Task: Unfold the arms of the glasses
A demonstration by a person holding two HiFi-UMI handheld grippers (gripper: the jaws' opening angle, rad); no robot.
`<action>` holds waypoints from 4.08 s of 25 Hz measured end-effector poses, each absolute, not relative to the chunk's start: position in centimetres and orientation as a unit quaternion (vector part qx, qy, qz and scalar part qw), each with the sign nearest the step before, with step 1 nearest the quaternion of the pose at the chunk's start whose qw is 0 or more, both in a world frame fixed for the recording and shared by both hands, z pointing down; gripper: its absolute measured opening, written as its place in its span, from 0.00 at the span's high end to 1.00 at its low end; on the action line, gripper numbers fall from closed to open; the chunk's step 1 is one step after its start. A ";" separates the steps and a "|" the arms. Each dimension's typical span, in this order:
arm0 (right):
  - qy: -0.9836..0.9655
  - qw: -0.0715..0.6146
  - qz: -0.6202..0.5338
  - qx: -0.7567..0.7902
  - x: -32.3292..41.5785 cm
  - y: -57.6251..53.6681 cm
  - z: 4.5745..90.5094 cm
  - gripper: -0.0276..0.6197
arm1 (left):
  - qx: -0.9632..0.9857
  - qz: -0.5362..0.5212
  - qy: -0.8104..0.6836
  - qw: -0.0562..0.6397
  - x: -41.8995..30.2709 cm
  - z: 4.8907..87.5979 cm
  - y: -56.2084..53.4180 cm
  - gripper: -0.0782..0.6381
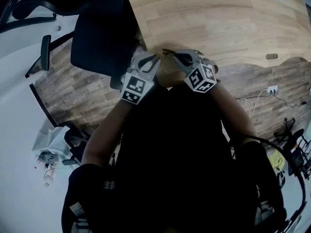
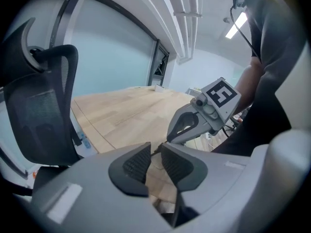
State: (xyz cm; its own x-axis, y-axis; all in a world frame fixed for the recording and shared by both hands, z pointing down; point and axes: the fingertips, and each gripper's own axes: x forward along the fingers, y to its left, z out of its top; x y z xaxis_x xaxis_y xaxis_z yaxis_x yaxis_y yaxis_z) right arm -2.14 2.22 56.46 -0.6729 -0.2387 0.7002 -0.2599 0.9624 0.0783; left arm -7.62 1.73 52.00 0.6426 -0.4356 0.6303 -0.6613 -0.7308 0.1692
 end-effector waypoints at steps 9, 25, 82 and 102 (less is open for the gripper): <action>-0.935 0.327 -0.003 0.134 -1.6 3.5 54.5 0.94 | 0.895 0.292 -0.236 0.240 -4.4 54.8 3.0 0.62; -0.938 0.305 0.005 0.163 0.6 5.2 53.7 0.85 | 0.918 0.261 -0.187 0.233 -0.4 52.1 5.0 0.67; -0.893 0.362 0.061 0.263 10.4 -1.6 57.5 0.75 | 0.885 0.382 -0.215 0.158 0.3 54.7 -0.9 0.72; -0.893 0.281 0.167 0.310 8.9 -0.2 56.7 0.75 | 0.880 0.387 -0.171 0.215 3.5 59.4 -1.2 0.86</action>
